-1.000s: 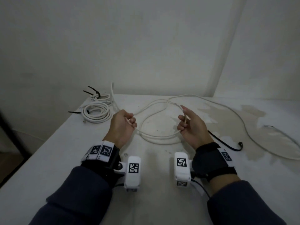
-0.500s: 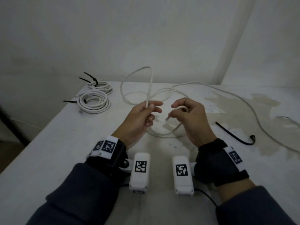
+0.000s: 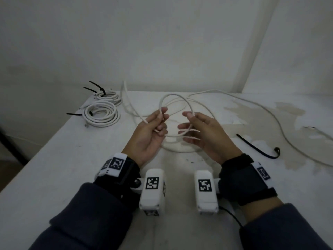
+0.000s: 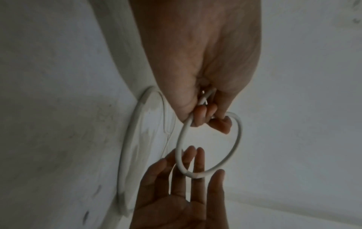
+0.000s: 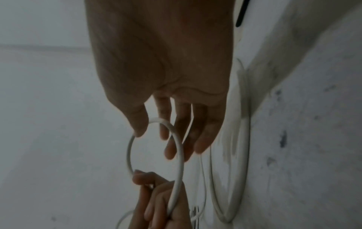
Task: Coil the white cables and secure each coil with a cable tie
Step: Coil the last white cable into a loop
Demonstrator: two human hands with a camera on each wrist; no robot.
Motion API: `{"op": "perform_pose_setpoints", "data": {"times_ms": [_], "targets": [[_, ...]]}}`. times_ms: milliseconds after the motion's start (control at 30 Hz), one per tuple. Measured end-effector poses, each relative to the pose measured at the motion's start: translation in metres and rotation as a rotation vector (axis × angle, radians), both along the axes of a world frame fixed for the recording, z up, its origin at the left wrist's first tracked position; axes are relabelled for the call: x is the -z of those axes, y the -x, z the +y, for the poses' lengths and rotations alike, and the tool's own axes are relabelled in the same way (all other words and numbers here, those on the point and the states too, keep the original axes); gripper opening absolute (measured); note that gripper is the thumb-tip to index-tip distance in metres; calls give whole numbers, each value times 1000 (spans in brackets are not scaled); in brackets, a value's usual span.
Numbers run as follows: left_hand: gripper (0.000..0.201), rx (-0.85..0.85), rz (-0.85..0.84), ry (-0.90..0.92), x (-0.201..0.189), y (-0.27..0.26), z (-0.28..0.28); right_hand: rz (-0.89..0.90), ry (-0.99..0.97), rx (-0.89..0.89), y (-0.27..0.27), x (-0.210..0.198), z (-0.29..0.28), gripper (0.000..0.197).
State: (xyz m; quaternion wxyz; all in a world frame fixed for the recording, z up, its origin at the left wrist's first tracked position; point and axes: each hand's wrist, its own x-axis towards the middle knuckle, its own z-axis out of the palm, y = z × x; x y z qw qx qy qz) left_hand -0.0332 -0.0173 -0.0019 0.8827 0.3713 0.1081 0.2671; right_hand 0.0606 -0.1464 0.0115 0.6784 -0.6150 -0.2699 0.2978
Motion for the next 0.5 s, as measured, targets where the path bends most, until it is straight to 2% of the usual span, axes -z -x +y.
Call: {"op": "perform_pose_setpoints", "data": {"times_ms": [67, 133, 233, 333, 433, 500], "targets": [[23, -21, 20, -20, 1, 0, -1, 22, -28, -34, 1, 1, -1, 21], [22, -16, 49, -96, 2, 0, -2, -15, -55, 16, 0, 1, 0, 23], [17, 13, 158, -292, 7, 2, -5, -24, -78, 55, -1, 2, 1, 25], [13, 44, 233, -453, 12, 3, -8, 69, -112, 41, 1, 3, 3, 24], [20, 78, 259, -517, 12, 6, -11, 130, -105, -9, 7, 2, 6, 23], [23, 77, 274, -548, 11, 7, -12, 109, -105, -32, 10, 3, 7, 16]]}}
